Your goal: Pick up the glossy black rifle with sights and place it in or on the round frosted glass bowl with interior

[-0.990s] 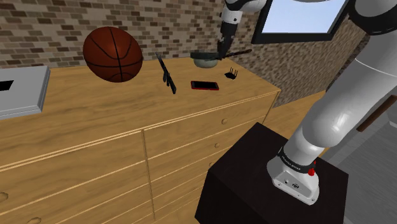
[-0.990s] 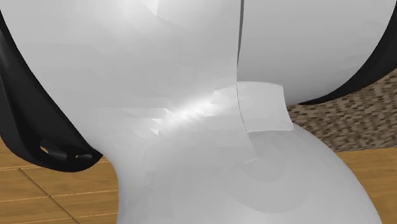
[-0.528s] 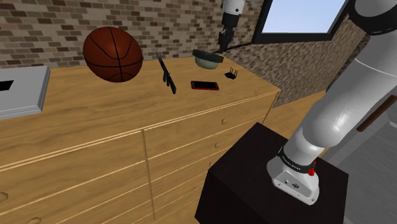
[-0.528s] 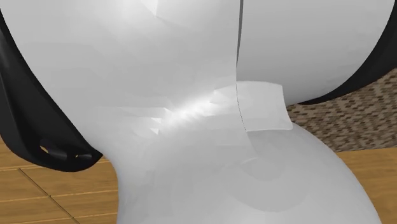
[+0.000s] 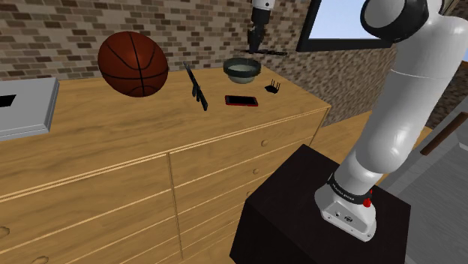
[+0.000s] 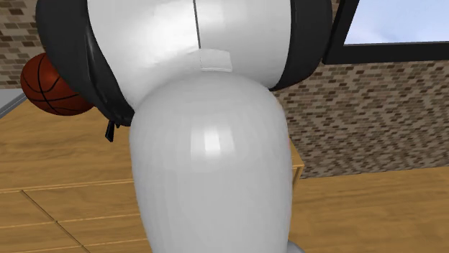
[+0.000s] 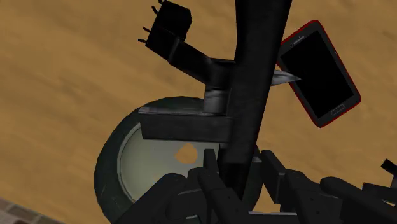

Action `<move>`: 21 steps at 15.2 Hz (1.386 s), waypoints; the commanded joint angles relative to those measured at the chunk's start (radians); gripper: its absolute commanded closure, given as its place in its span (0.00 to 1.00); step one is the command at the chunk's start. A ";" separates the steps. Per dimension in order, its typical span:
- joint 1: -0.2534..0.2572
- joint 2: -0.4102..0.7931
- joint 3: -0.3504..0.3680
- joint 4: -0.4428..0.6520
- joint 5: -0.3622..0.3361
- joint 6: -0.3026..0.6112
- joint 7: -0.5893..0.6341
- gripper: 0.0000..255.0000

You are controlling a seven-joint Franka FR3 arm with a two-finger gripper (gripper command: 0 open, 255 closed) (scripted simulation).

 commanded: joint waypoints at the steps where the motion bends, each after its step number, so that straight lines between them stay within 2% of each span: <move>1: -0.013 0.112 -0.001 0.160 0.024 -0.051 -0.007 1.00; 4: -0.047 0.291 0.002 0.433 0.060 -0.147 -0.015 1.00; 5: -0.076 0.415 0.006 0.635 0.083 -0.226 -0.013 1.00; 12: -0.056 0.354 0.007 0.440 0.070 -0.091 -0.020 1.00; 21: -0.042 0.327 0.006 0.282 0.067 0.039 -0.026 1.00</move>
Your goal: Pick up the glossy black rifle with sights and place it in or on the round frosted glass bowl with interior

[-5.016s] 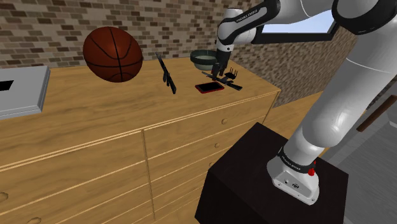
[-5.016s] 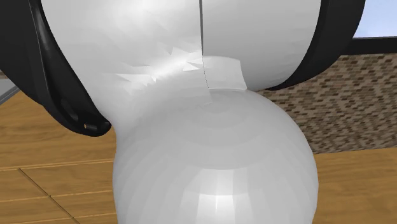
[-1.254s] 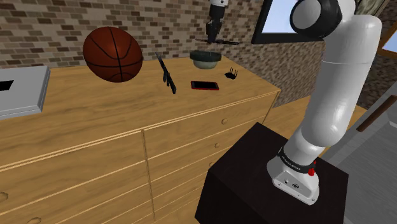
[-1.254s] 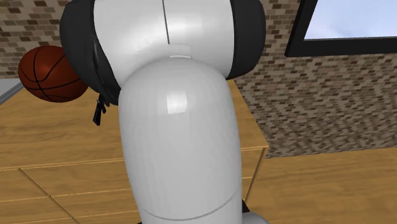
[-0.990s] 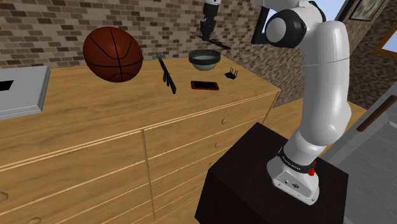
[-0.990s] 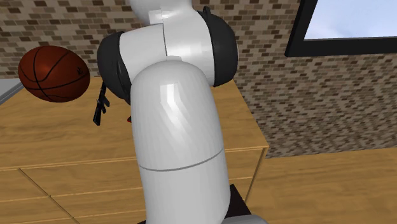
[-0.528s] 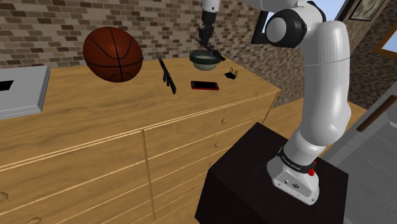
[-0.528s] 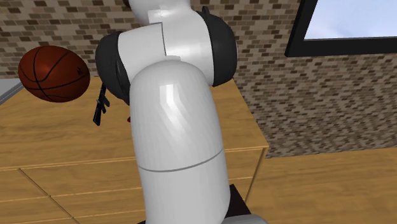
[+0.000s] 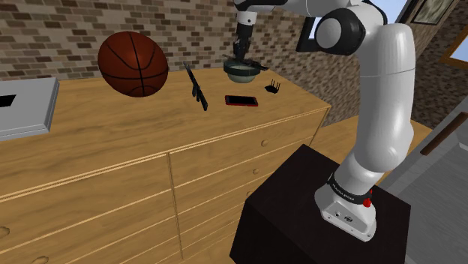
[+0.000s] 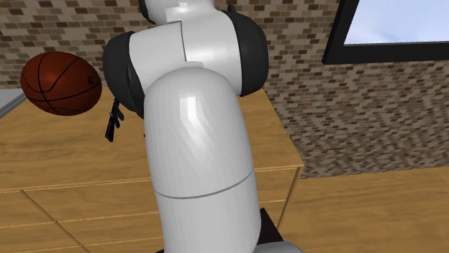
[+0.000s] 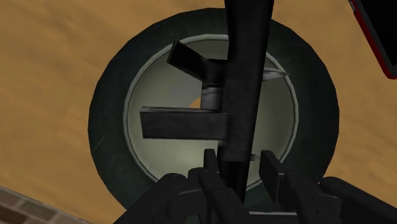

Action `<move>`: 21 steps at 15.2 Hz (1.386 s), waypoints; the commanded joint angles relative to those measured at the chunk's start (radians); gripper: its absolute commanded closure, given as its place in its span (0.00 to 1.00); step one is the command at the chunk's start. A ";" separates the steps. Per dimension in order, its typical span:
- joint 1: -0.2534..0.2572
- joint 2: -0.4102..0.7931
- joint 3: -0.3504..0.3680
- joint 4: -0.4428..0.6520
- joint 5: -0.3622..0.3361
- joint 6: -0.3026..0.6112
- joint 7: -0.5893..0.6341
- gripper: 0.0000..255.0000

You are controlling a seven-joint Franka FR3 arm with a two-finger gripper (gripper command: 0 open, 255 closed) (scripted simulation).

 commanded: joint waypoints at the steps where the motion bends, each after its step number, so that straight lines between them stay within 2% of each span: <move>1: 0.002 -0.004 0.000 -0.015 -0.001 0.011 0.001 1.00; 7: 0.002 -0.004 0.000 -0.014 -0.001 0.011 0.001 1.00; 8: 0.002 -0.004 0.000 -0.014 -0.001 0.011 0.001 0.00; 13: 0.002 -0.004 0.000 -0.014 -0.001 0.011 0.001 0.00; 17: -0.016 0.028 0.000 0.165 0.004 -0.136 0.006 0.00; 21: -0.016 0.028 0.000 0.165 0.004 -0.136 0.006 0.00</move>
